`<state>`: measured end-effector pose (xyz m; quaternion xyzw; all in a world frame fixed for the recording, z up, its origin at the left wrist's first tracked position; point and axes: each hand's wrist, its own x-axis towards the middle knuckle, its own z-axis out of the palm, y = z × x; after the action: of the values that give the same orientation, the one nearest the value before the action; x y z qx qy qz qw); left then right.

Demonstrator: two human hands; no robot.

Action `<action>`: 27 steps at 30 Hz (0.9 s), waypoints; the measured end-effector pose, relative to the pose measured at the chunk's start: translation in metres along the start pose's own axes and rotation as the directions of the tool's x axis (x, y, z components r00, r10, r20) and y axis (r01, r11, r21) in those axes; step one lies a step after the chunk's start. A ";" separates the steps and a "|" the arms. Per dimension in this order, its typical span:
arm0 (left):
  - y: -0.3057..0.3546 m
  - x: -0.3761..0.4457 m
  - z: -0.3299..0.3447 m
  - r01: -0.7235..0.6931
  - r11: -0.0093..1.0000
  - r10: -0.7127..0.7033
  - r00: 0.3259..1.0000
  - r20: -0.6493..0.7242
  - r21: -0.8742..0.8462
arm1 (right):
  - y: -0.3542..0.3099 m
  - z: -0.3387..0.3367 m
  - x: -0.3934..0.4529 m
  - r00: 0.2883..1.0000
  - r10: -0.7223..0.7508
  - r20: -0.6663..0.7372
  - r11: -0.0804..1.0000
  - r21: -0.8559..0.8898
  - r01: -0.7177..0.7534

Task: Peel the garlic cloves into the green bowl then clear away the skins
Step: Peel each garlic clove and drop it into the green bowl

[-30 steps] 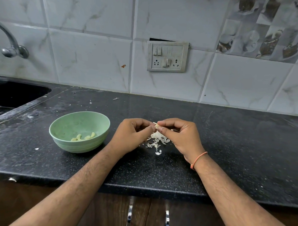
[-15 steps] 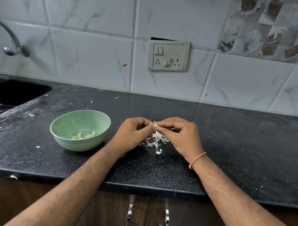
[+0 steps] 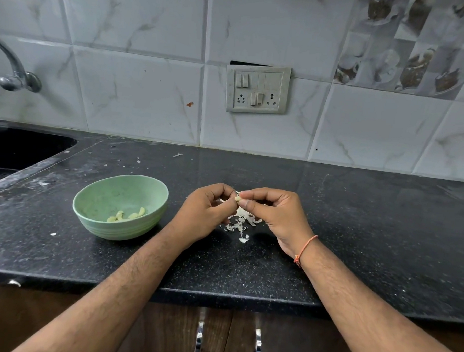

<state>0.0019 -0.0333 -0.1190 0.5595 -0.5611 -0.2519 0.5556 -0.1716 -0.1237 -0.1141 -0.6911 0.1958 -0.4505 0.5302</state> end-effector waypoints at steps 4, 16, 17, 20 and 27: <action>-0.003 0.001 -0.001 -0.045 0.997 0.046 0.999 -0.011 0.066 | 0.003 -0.001 0.001 1.000 0.009 0.003 1.000 -0.025 -0.009; 0.002 -0.003 0.001 -0.125 0.974 0.133 0.991 -0.026 0.189 | 0.006 -0.004 0.001 0.993 -0.112 0.045 0.939 -0.322 0.121; 0.003 -0.003 0.002 -0.132 0.970 0.141 0.990 -0.029 0.203 | 0.005 -0.004 0.001 0.994 -0.106 0.040 0.941 -0.318 0.114; 0.003 -0.003 0.002 -0.135 0.961 0.148 0.988 -0.039 0.242 | 0.005 -0.004 0.001 0.996 -0.083 0.026 0.950 -0.300 0.087; 0.001 -0.004 0.002 -0.185 0.910 0.206 0.978 -0.017 0.370 | 0.009 -0.004 0.000 0.993 -0.120 -0.002 0.909 -0.402 0.109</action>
<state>-0.0010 -0.0302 -0.1202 0.6012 -0.6356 -0.0701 0.4792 -0.1726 -0.1290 -0.1224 -0.7895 0.2501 -0.4399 0.3473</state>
